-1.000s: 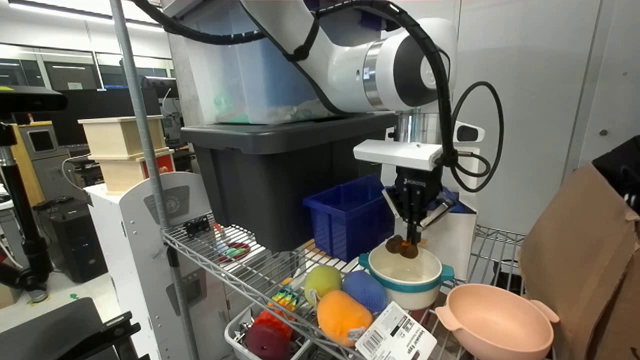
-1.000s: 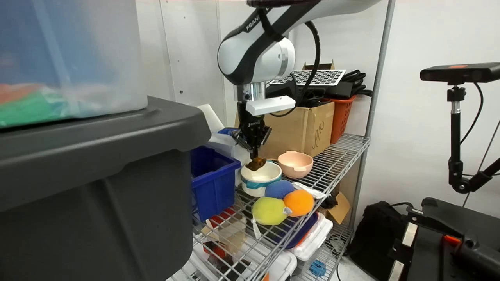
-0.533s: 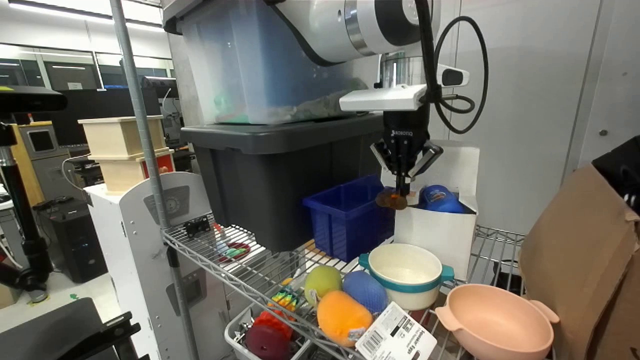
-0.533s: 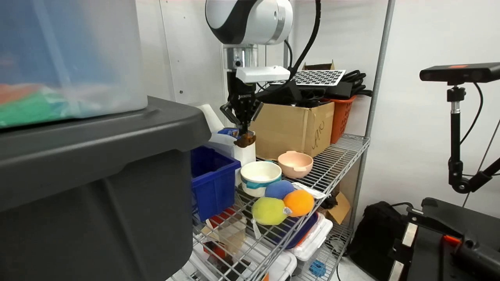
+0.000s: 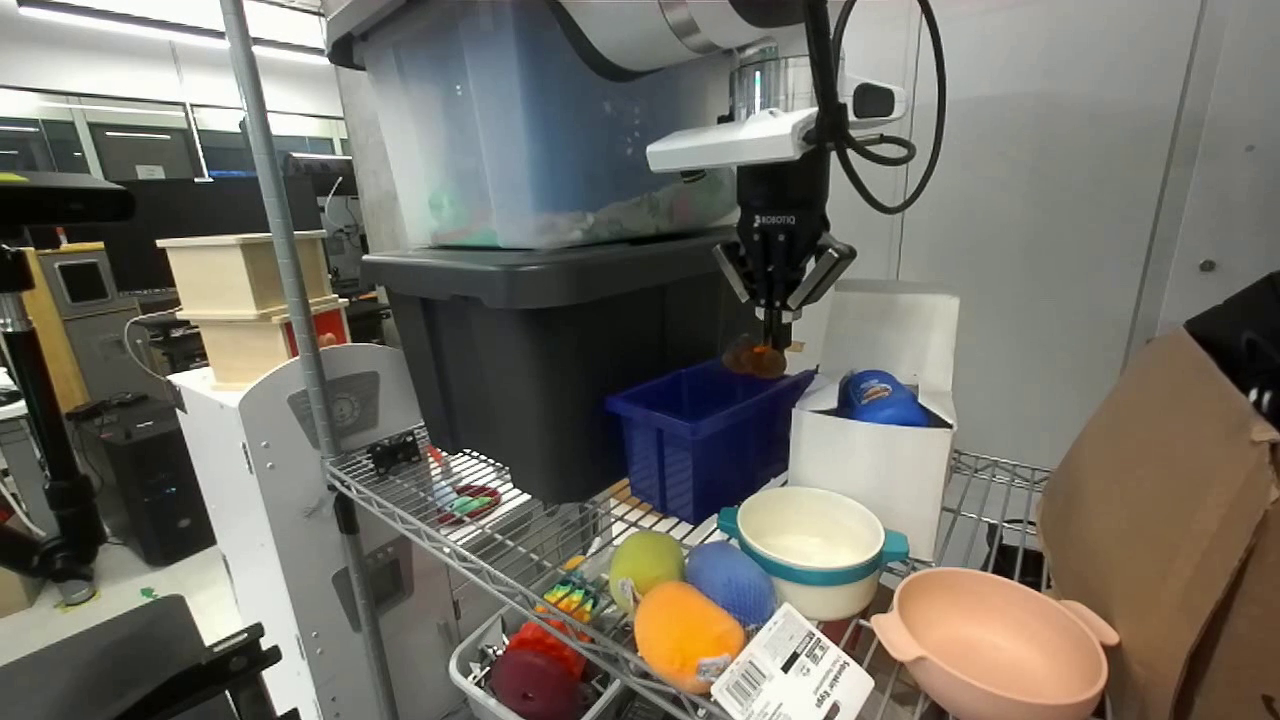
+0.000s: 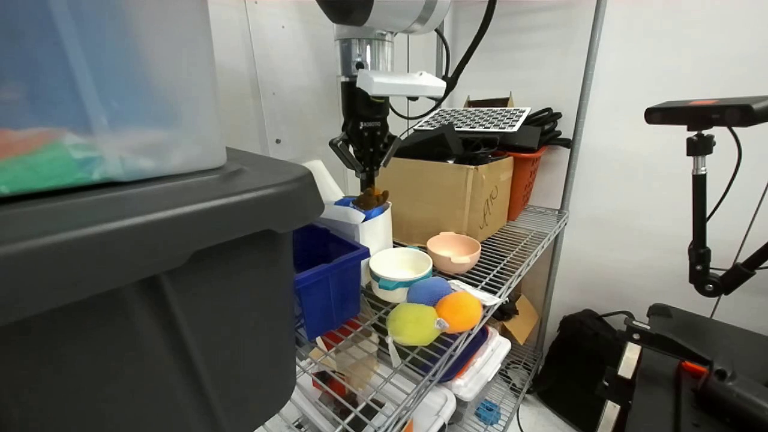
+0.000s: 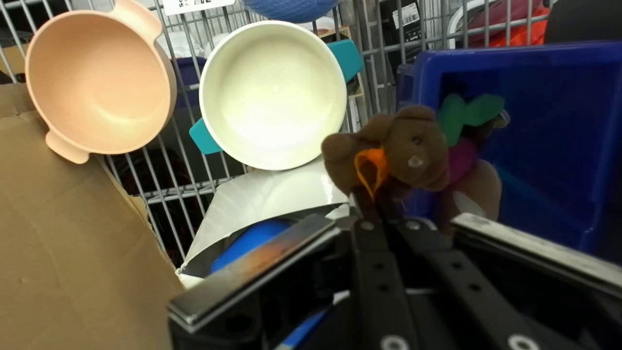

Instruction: Pick up the bear plush toy and put it in the bowl

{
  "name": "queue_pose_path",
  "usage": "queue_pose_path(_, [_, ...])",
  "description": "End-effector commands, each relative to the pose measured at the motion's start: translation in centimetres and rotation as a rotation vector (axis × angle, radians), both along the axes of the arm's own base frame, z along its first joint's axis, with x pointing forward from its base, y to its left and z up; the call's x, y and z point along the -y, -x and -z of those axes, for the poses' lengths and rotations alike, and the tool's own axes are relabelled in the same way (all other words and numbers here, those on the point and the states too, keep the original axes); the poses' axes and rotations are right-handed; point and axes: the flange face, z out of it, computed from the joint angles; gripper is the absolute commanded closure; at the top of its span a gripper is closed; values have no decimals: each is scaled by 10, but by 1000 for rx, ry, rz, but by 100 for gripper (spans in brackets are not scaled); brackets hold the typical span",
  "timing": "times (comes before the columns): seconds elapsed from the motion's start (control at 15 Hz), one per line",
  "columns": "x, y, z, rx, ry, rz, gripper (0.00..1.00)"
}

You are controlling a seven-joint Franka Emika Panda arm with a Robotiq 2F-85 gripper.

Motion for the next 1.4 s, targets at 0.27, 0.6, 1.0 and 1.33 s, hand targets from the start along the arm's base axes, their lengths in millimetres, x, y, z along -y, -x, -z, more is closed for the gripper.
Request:
queue_pose_path(0.27, [42, 25, -16, -26, 19, 25, 99])
queue_pose_path(0.6, [108, 49, -28, -43, 28, 56, 99])
queue_pose_path(1.0, [163, 64, -19, -61, 45, 115, 99])
queue_pose_path(1.33, [167, 60, -2, -75, 45, 131, 99])
